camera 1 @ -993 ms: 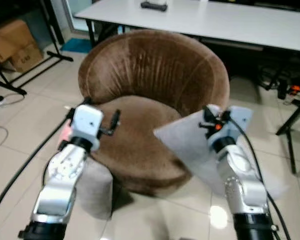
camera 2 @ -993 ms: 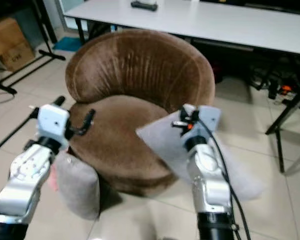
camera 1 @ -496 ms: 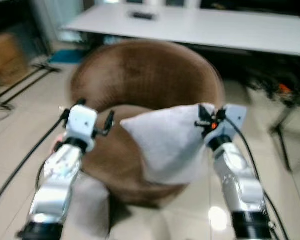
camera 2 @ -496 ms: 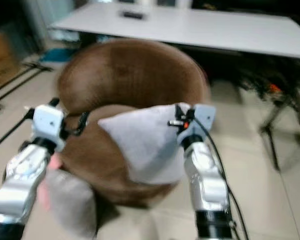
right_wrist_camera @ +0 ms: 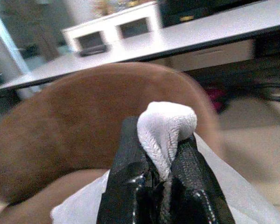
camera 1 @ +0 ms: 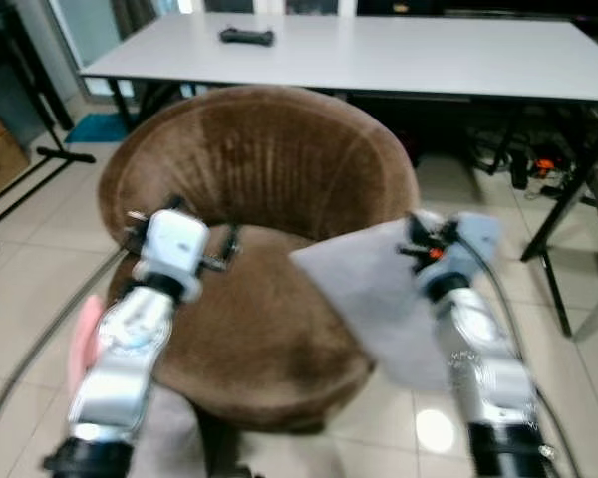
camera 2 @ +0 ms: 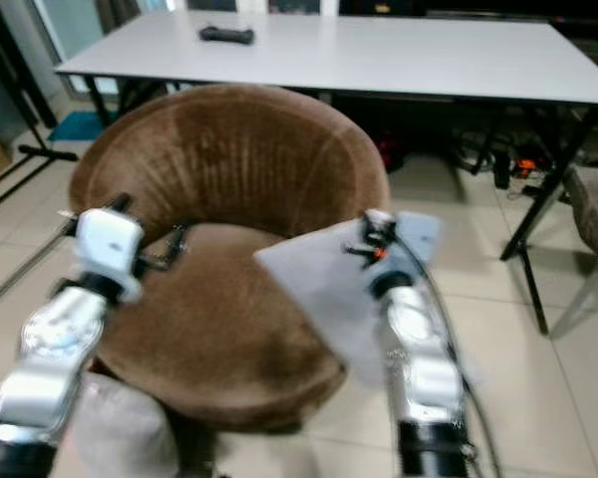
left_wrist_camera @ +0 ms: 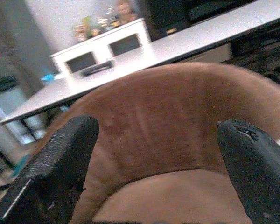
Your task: Move the pillow to the sofa from floor
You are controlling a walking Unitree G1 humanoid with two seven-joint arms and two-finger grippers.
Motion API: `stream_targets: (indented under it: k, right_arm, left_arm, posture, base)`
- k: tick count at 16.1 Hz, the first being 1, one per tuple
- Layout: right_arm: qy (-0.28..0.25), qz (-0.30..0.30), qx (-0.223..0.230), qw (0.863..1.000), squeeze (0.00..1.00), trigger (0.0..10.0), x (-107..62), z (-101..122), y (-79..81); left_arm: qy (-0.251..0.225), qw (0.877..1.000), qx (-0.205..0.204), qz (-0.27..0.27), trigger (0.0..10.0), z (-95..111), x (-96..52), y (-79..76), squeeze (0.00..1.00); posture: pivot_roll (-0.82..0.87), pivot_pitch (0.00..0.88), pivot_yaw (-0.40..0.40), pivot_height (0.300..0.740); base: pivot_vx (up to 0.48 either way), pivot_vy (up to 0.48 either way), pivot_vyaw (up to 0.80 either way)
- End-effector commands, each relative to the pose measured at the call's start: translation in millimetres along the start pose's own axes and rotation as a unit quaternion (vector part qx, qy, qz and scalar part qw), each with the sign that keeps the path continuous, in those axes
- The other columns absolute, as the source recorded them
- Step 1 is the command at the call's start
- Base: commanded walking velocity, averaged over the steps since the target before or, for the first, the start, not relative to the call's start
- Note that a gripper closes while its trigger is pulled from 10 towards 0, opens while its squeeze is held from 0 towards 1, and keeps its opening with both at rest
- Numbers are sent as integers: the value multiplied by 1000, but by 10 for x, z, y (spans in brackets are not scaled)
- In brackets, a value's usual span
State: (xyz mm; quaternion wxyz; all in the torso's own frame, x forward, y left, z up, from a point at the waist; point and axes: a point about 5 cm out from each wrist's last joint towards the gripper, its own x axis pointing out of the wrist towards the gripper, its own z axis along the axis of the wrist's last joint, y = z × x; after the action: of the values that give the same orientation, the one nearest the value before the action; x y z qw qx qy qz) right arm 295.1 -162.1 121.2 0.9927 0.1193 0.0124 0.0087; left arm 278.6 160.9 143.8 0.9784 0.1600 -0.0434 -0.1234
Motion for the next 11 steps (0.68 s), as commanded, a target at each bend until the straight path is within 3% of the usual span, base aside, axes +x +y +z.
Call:
stream_targets:
  k: [1, 11]
  right_arm:
    - [-37, 23, 2, 999, 0, 10000, 40, 144, 135]
    - [-48, 69, 14, 996, 0, 10000, 57, 233, 277]
  left_arm:
    - [1, 1000, 9, 11, 10000, 7, -11, 87, 0]
    - [-1, 1000, 16, 9, 10000, 5, -57, 92, 0]
  posture:
    - [45, 0, 18, 740]
    - [67, 0, 5, 740]
  base:
    - [307, 0, 0]
    - [307, 0, 0]
